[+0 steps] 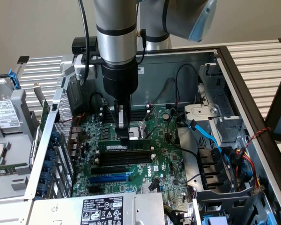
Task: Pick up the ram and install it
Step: 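Insert the ram into the slot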
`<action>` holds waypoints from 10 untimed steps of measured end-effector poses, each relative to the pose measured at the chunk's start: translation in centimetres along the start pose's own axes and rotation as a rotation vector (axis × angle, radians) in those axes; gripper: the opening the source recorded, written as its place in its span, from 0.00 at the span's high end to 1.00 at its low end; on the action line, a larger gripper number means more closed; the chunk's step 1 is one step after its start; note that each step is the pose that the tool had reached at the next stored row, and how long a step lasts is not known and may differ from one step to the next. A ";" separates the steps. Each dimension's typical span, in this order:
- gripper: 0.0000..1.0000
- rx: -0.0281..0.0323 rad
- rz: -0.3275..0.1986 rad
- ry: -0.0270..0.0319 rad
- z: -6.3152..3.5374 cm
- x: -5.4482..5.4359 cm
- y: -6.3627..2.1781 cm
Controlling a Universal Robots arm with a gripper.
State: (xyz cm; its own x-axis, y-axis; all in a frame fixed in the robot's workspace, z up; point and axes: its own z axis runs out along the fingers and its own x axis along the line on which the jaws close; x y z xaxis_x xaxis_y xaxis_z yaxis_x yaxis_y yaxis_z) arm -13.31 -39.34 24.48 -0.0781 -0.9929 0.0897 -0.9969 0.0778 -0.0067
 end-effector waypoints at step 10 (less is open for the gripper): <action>0.88 0.0042 0.000 0.0015 0.13 0.1 -0.04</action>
State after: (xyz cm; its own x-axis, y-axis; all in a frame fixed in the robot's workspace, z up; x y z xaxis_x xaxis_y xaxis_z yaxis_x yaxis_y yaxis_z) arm -13.28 -39.46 24.36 -0.0785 -0.9927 0.0912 -0.9969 0.0779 -0.0109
